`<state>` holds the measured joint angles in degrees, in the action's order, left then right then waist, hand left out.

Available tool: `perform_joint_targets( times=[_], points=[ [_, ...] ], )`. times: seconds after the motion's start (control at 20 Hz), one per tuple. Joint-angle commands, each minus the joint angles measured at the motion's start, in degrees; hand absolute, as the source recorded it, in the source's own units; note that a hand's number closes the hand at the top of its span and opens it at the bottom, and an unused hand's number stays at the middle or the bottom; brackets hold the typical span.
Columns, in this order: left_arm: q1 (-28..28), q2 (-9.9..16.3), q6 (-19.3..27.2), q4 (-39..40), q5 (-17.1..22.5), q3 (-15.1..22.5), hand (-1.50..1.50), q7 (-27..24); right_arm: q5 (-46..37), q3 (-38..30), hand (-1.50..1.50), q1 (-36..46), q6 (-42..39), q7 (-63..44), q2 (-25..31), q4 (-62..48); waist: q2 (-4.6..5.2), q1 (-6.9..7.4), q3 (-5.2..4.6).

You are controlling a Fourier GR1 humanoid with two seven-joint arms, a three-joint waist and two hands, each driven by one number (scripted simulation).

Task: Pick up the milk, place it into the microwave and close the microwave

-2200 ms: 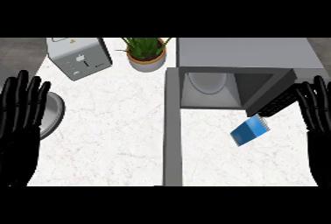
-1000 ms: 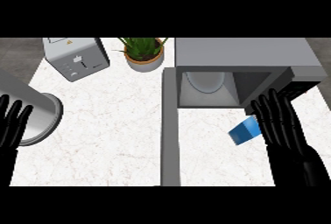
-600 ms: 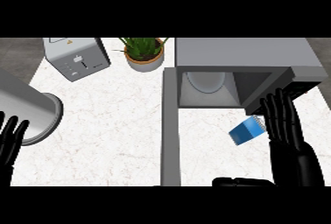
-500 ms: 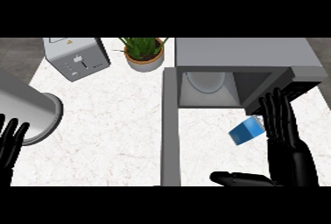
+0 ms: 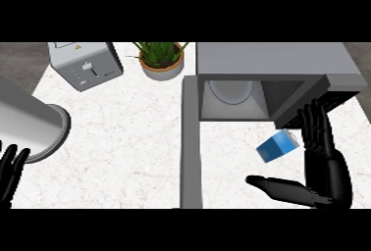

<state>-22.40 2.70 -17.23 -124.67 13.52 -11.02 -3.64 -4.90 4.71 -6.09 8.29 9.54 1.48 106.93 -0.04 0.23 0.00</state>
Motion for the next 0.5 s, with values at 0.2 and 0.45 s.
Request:
perform_joint_targets(
  times=[0.2,0.45],
  points=[
    [-3.36,-2.59,-1.81,-1.29,-2.21,1.02,-1.5,-1.64,-0.38,-5.83,-1.5,2.88,1.08,11.56,0.49,-15.98,0.05,0.17,0.02],
    [-3.16,-0.42,-5.4,-0.78,3.23,-3.97,-1.5,-1.69,0.78,-7.59,-1.5,0.83,-0.28,14.06,1.41,-17.82,-0.01,0.04,0.0]
  ],
)
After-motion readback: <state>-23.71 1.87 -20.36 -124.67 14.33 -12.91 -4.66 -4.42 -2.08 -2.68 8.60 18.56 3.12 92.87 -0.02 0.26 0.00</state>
